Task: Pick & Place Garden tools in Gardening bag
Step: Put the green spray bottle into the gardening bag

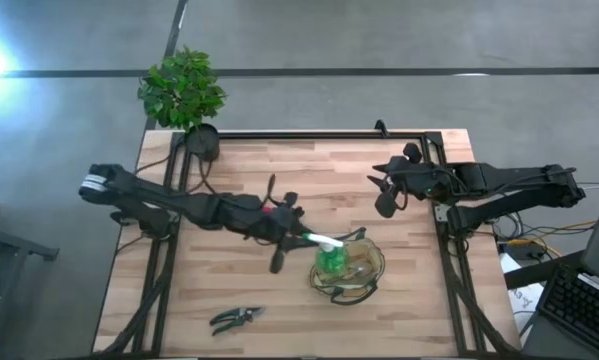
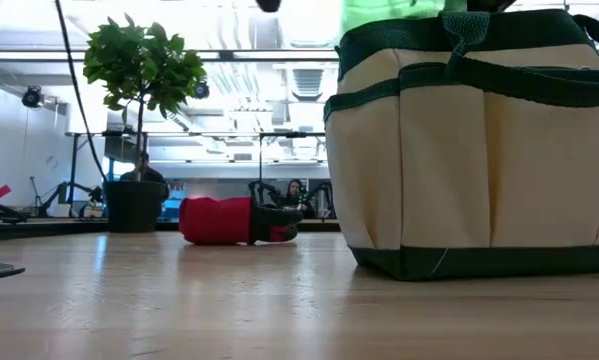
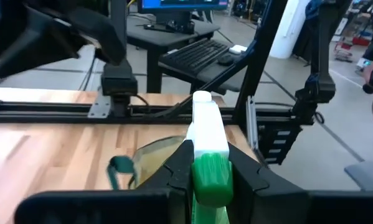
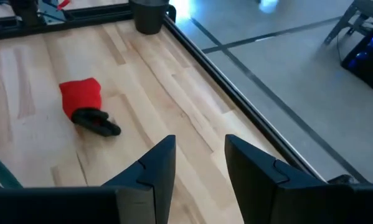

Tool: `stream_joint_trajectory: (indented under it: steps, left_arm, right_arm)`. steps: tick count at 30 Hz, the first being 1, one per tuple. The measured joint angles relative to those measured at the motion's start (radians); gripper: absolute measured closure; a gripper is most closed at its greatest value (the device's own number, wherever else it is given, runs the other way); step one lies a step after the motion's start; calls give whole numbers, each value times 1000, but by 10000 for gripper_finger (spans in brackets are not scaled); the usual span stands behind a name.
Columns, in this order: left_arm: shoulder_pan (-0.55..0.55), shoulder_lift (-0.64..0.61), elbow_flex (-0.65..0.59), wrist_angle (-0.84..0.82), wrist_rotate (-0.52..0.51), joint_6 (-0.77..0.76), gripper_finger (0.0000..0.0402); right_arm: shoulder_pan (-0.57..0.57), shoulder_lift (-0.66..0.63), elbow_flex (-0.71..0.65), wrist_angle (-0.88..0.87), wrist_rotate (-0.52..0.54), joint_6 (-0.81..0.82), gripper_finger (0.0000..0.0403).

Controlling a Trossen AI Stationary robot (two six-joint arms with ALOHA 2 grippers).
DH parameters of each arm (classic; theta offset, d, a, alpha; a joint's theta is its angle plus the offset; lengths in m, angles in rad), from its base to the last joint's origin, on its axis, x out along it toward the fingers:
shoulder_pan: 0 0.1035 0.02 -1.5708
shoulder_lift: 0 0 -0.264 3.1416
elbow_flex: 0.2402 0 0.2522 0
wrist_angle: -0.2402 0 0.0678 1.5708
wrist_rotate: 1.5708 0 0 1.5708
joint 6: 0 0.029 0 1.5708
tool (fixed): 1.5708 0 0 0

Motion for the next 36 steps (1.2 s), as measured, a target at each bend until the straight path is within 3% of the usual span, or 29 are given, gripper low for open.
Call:
stream_joint_trajectory:
  steps: [8, 13, 19, 36]
  left_arm:
    - [-36, 91, 70, -2, 7, -4, 348]
    - [-39, 112, 44, 4, -56, -17, 348]
    - [-42, 110, 11, 5, -119, -46, 348]
    - [-52, 60, 17, -82, -149, -39, 348]
  right_arm:
    - [0, -11, 0, 0, -1, -27, 282]
    - [0, -10, 0, 0, -3, -31, 278]
    - [0, -10, 0, 0, -4, -31, 270]
    - [1, -10, 0, 0, -12, -26, 285]
